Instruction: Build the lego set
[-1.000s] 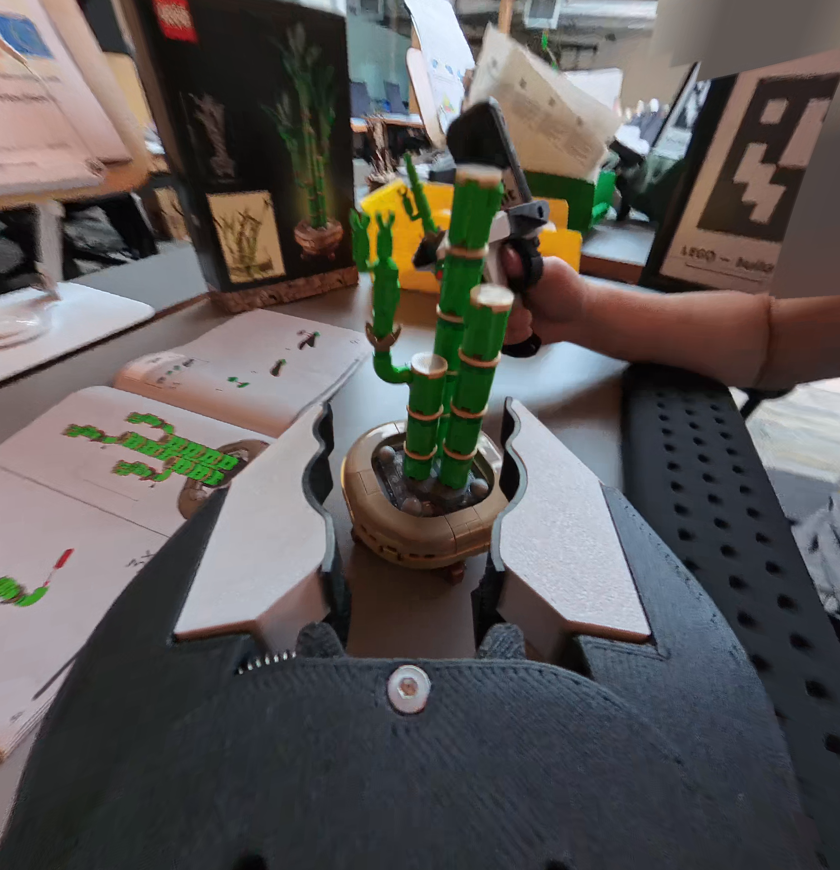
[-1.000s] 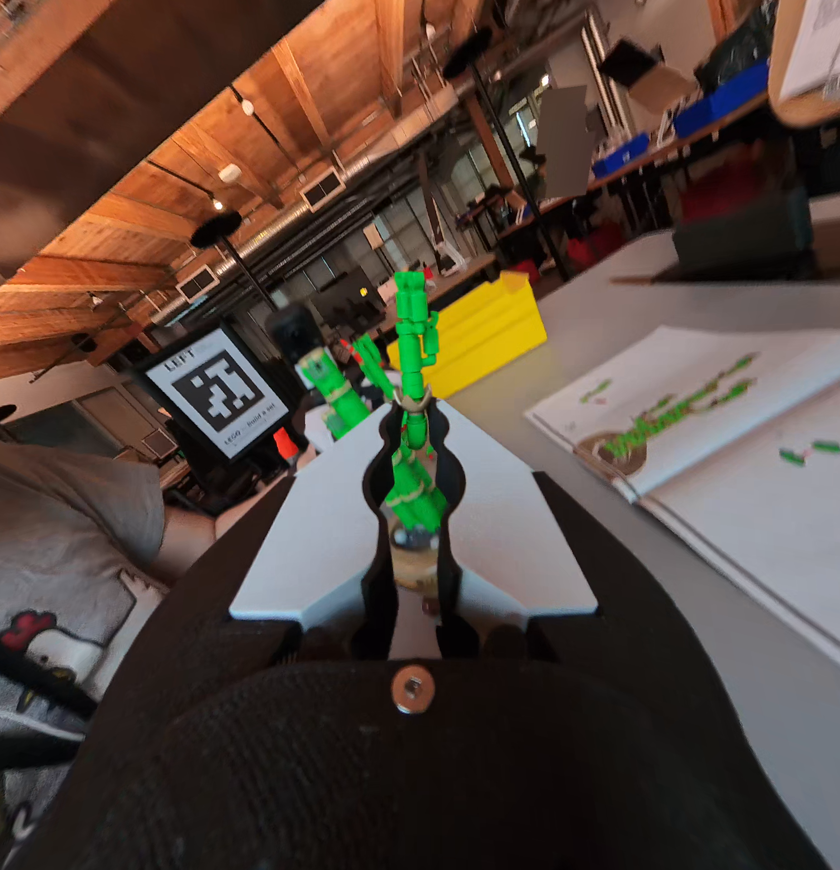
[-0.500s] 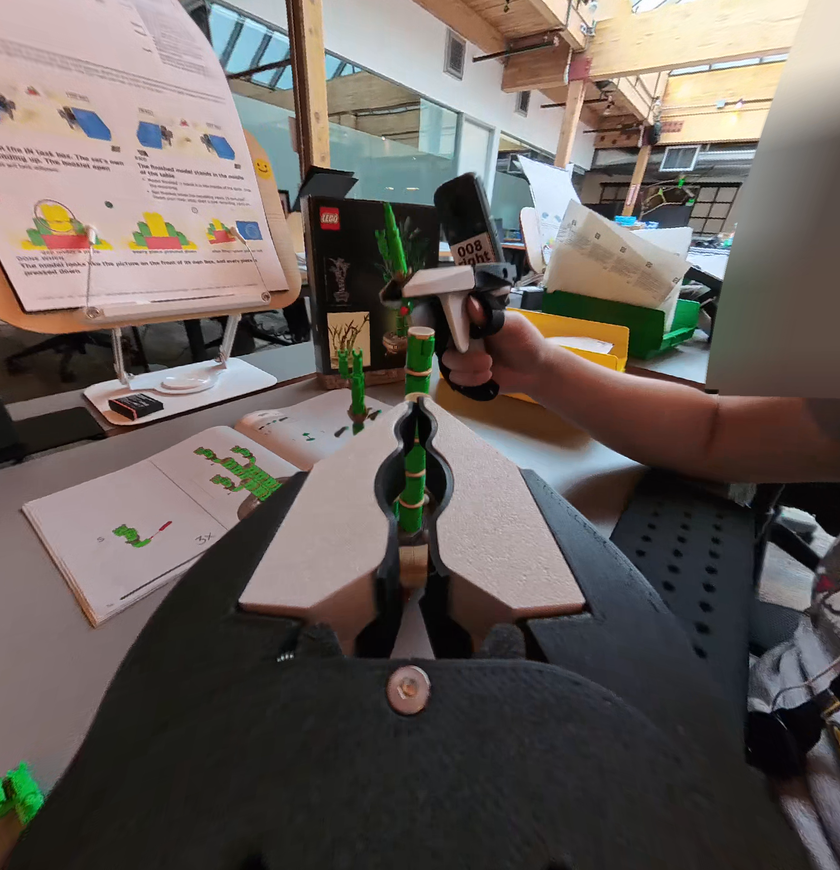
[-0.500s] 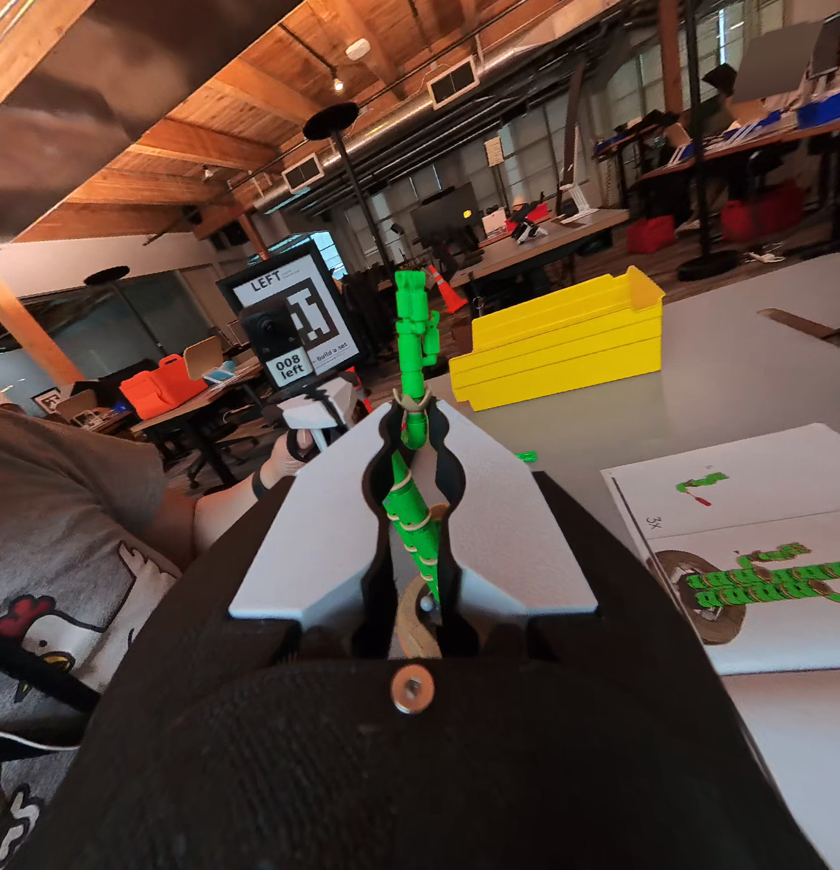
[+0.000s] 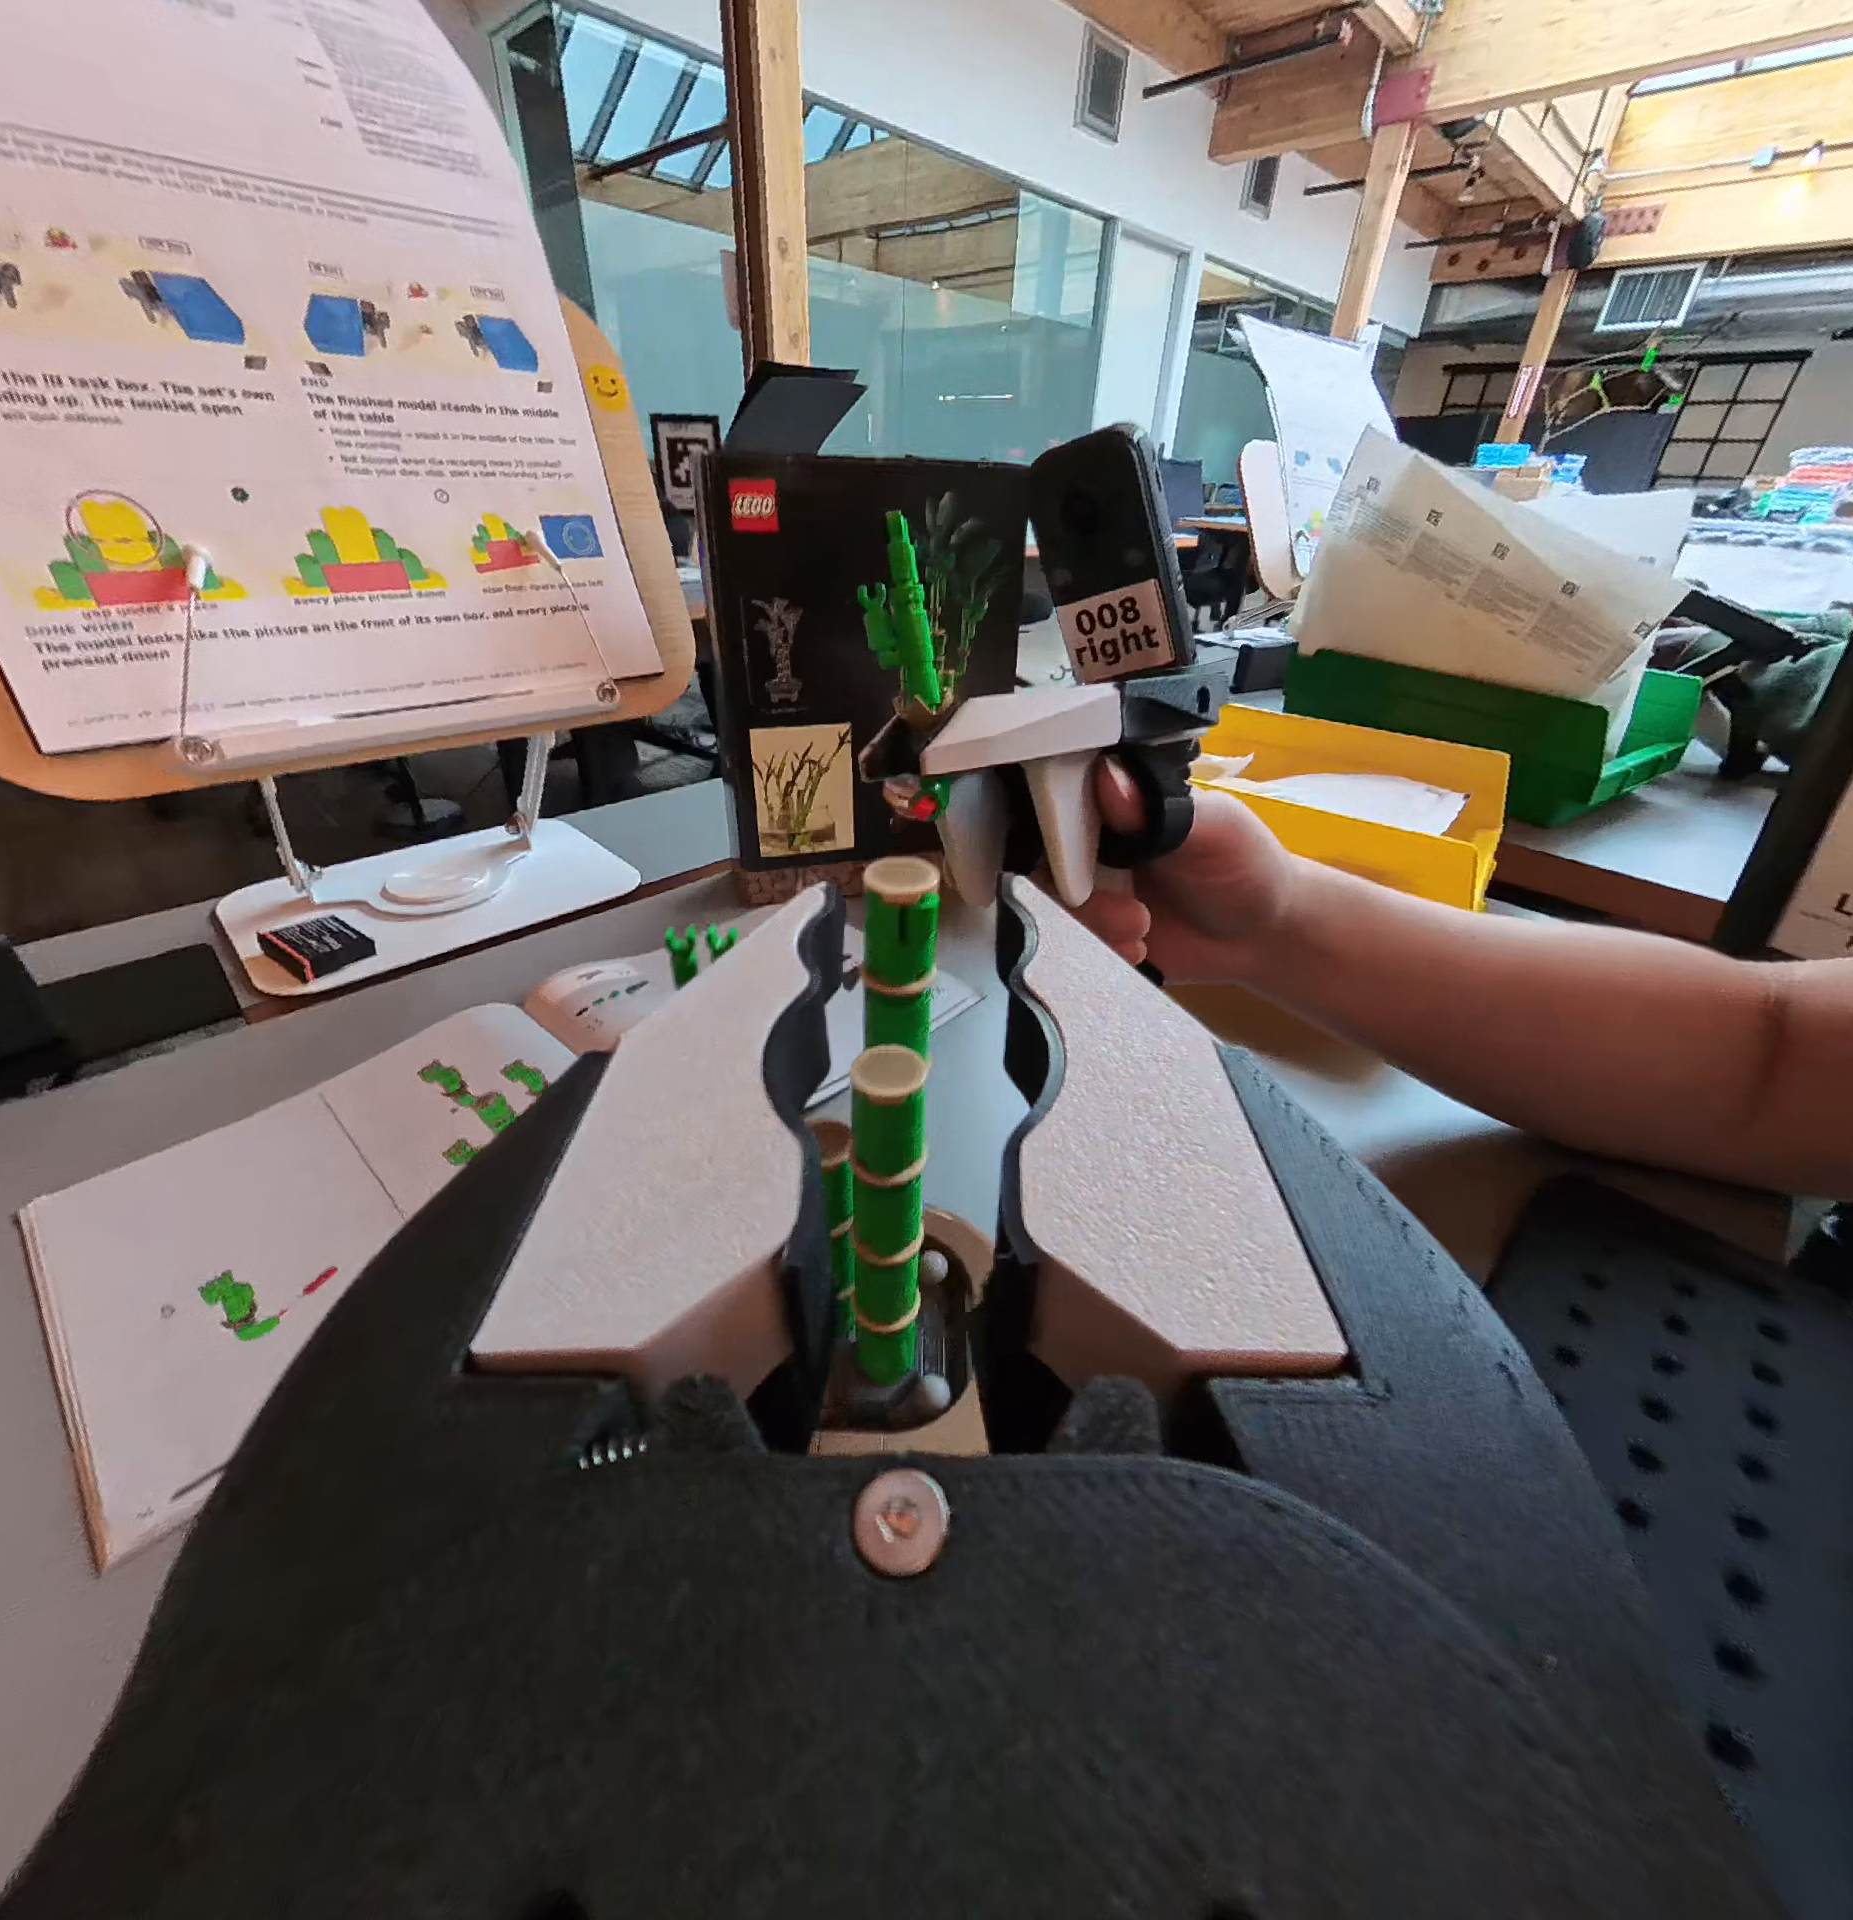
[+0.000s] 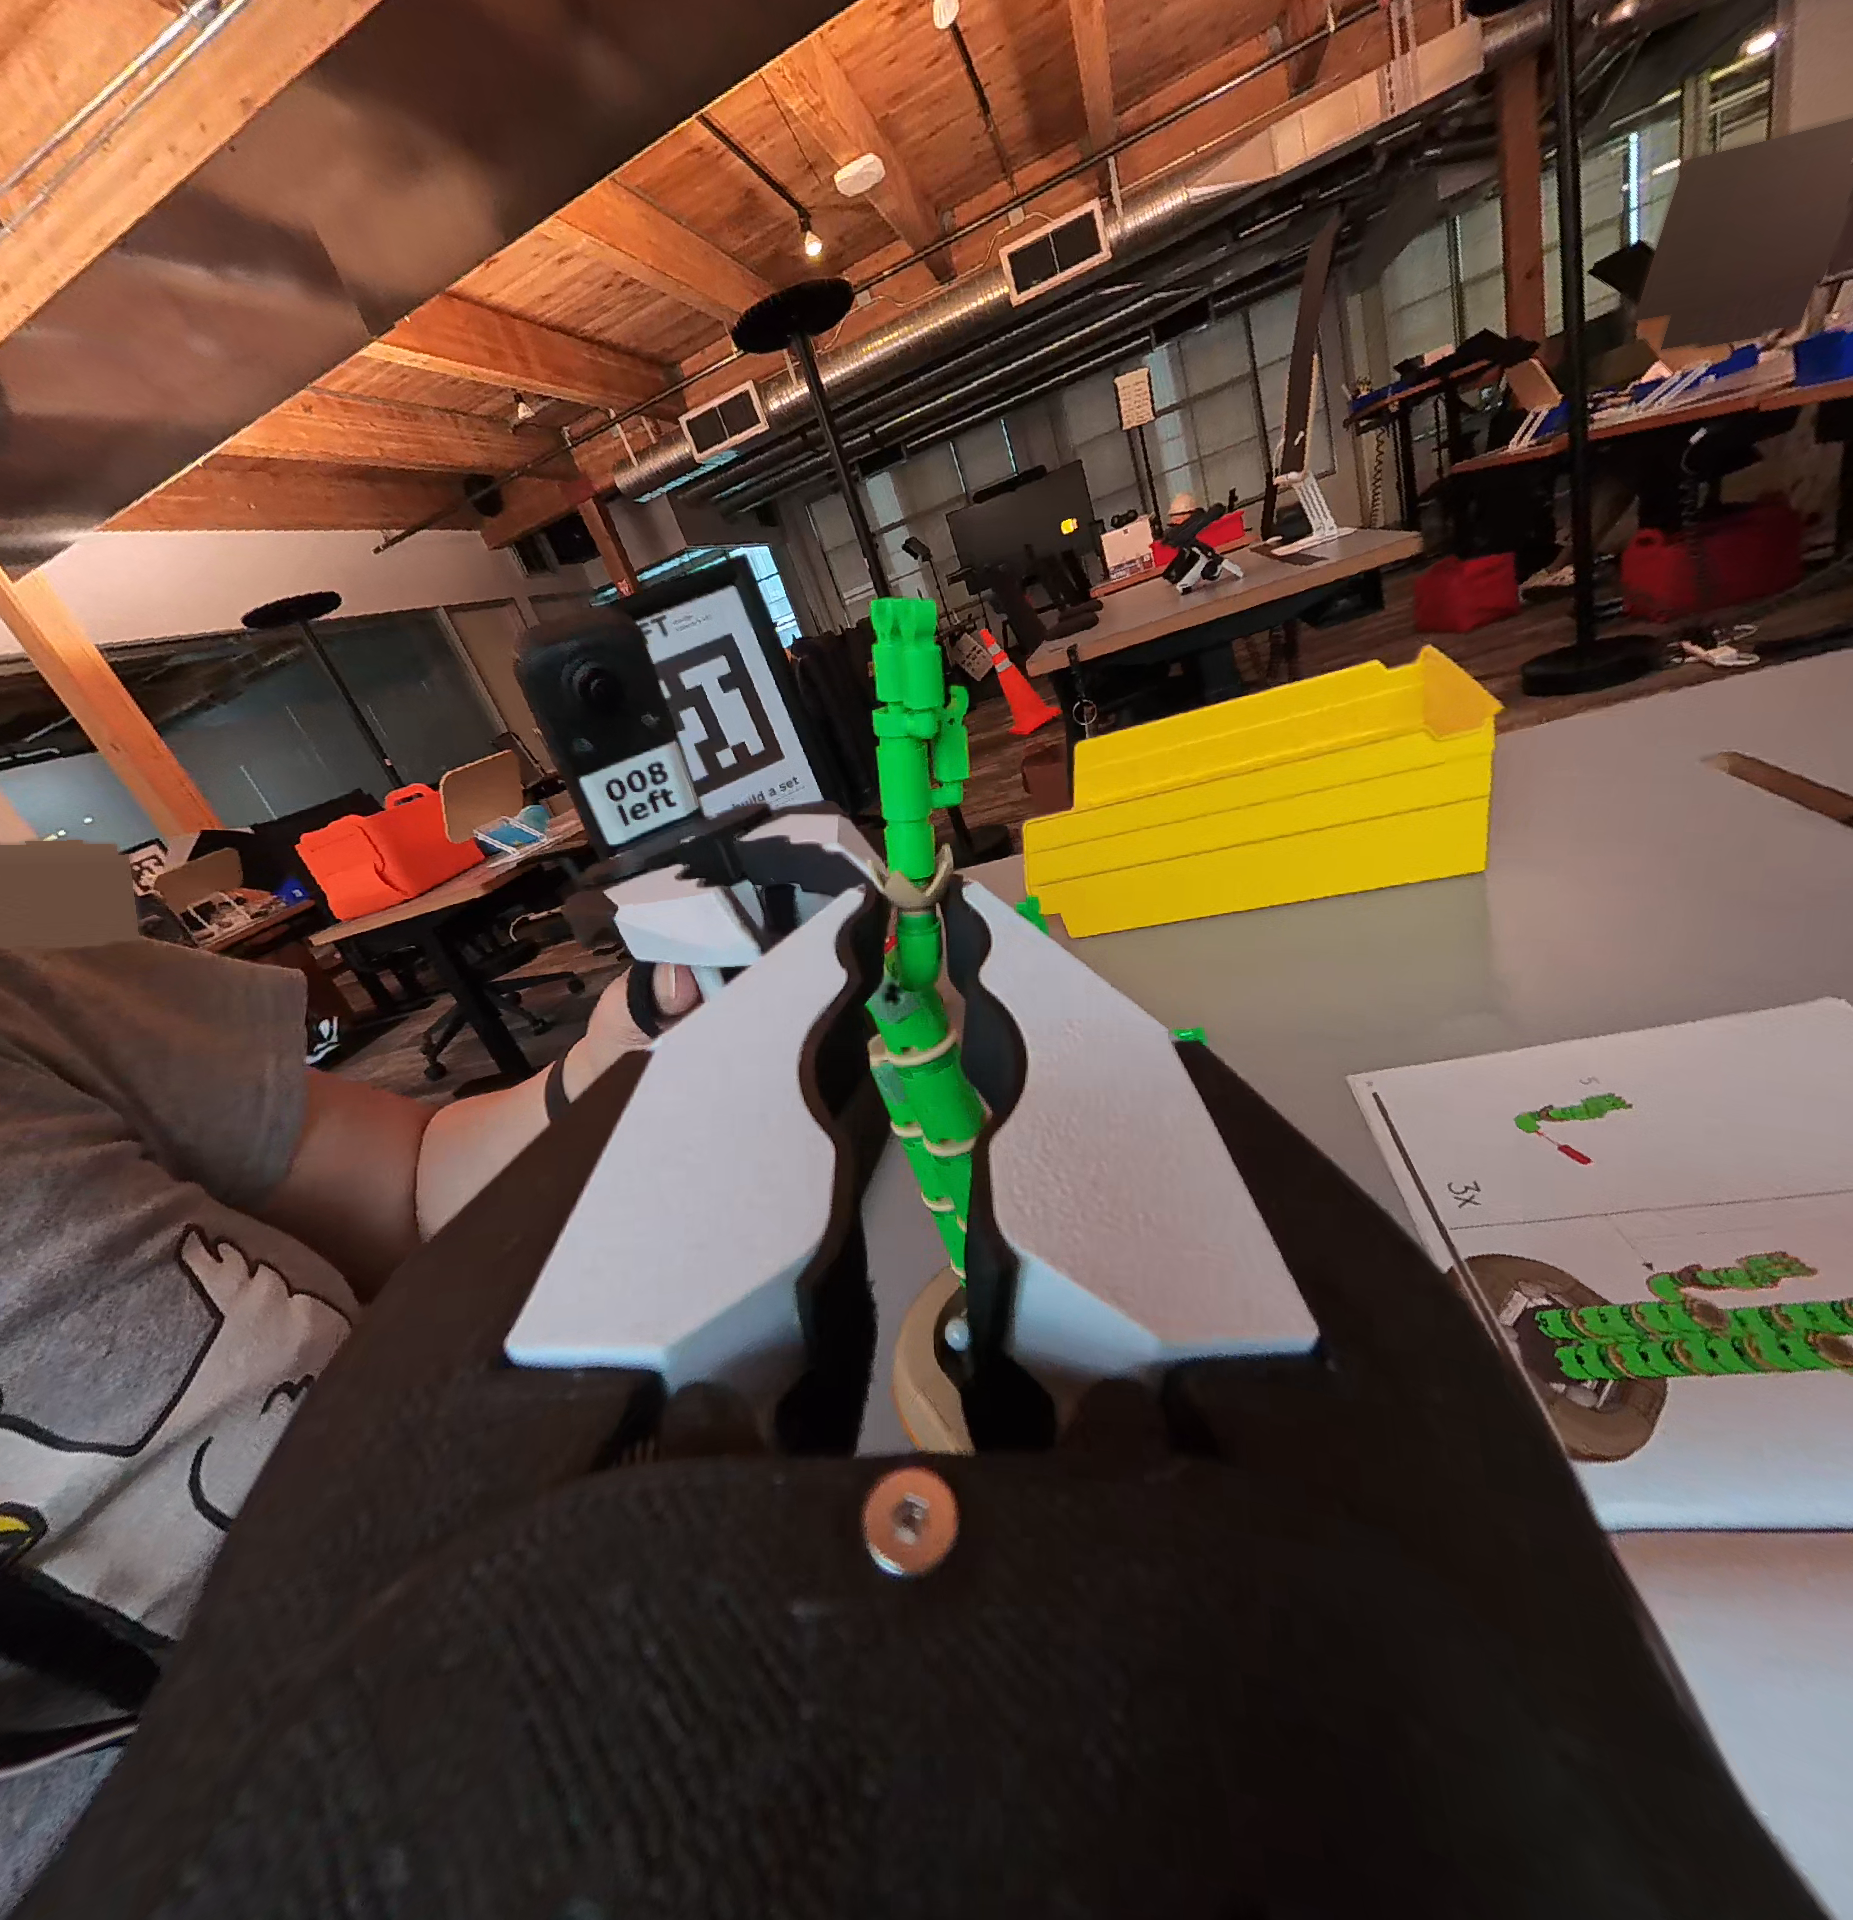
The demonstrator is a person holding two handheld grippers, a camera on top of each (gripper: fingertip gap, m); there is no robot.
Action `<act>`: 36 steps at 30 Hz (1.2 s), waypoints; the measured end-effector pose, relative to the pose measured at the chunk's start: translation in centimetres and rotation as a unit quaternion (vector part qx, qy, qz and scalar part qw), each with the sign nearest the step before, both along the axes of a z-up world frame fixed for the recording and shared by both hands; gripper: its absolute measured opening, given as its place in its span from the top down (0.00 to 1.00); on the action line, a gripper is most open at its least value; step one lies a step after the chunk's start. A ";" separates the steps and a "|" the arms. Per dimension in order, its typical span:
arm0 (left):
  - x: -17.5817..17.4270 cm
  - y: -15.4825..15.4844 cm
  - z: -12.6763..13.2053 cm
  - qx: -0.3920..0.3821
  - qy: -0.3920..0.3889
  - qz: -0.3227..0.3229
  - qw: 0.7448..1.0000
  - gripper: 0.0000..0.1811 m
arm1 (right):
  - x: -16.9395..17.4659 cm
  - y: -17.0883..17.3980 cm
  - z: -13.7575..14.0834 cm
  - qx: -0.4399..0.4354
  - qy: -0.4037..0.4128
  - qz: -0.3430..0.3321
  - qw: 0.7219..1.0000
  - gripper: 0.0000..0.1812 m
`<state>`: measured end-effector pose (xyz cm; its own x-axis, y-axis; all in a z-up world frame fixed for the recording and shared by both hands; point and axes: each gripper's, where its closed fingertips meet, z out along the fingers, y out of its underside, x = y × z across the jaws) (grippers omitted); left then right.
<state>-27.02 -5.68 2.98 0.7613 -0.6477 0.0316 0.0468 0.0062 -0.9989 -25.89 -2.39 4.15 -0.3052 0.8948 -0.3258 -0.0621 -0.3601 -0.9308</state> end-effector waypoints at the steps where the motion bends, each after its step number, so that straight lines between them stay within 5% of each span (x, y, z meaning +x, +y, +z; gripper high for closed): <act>1: 0.1 0.0 0.4 0.006 0.009 0.009 1.000 0.85 | 0.1 -0.2 0.3 0.008 0.003 0.000 1.000 0.94; 6: 1.3 -0.6 2.1 0.031 0.071 0.039 0.996 0.86 | 0.9 -1.8 2.5 0.015 0.035 0.020 0.999 0.94; 9: 2.7 -1.0 2.6 0.028 0.089 0.020 0.995 0.97 | 1.1 -2.7 3.2 0.016 0.043 0.034 0.998 0.94; 16: 4.2 -0.8 2.6 0.008 0.072 0.019 0.997 0.91 | 1.2 -4.3 3.7 0.001 0.053 0.065 0.997 0.95; 28: 3.5 -1.6 3.4 0.002 -0.003 0.003 1.000 1.00 | 1.1 -5.0 3.2 0.004 0.031 0.090 0.995 0.95; 32: 3.3 -1.4 3.0 0.009 0.003 0.014 1.000 0.87 | 1.0 -4.9 2.8 0.021 0.017 0.084 0.996 0.95; 36: 2.7 -1.6 3.5 0.029 -0.007 0.026 0.999 0.93 | 1.1 -4.9 2.6 0.023 0.007 0.087 0.996 0.95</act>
<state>-24.28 -7.29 6.53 0.7942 -0.6076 0.0056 0.0587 0.0675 -0.9960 -24.84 -7.27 6.76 -0.4608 0.8418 -0.2811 -0.0149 -0.3240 -0.9460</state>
